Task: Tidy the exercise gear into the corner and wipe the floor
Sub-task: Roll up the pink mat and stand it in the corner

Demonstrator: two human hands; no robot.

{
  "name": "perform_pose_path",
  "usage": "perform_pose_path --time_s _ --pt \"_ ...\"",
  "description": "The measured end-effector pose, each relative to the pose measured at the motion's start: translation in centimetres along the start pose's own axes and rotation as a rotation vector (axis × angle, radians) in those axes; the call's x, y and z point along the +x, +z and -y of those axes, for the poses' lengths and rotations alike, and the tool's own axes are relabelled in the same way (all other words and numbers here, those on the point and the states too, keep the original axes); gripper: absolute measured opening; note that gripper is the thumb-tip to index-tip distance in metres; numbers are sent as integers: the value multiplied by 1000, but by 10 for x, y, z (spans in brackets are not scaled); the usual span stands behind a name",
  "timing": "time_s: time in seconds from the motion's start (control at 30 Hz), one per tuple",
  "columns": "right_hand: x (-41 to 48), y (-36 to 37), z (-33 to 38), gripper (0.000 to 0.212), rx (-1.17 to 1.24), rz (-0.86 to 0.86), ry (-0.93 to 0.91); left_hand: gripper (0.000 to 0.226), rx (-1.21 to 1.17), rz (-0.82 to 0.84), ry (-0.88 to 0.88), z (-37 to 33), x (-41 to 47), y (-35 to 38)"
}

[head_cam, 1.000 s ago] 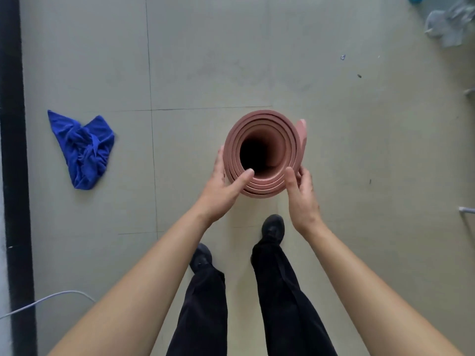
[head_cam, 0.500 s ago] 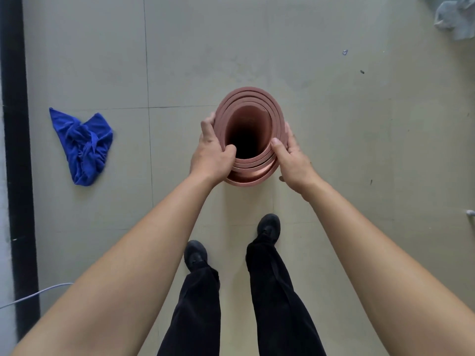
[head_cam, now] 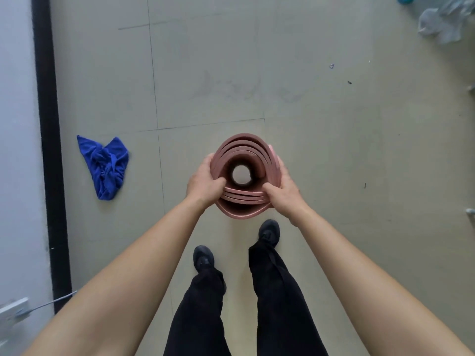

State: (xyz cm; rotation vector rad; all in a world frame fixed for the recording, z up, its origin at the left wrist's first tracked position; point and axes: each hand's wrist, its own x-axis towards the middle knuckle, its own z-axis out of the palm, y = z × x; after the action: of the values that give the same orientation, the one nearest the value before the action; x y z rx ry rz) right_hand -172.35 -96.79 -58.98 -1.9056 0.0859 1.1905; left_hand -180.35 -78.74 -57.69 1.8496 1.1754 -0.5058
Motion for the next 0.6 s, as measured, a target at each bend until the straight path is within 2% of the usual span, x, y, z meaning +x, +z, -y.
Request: perform_pose_path --time_s 0.1,0.33,0.6 --pt "-20 -33 54 86 -43 2 -60 77 -49 -25 44 -51 -22 -32" --pt "-55 -104 238 82 -142 12 -351 70 -165 -171 323 -190 -57 -148" --pt "-48 -135 482 80 -318 -151 -779 56 -309 -423 676 -328 -31 -324"
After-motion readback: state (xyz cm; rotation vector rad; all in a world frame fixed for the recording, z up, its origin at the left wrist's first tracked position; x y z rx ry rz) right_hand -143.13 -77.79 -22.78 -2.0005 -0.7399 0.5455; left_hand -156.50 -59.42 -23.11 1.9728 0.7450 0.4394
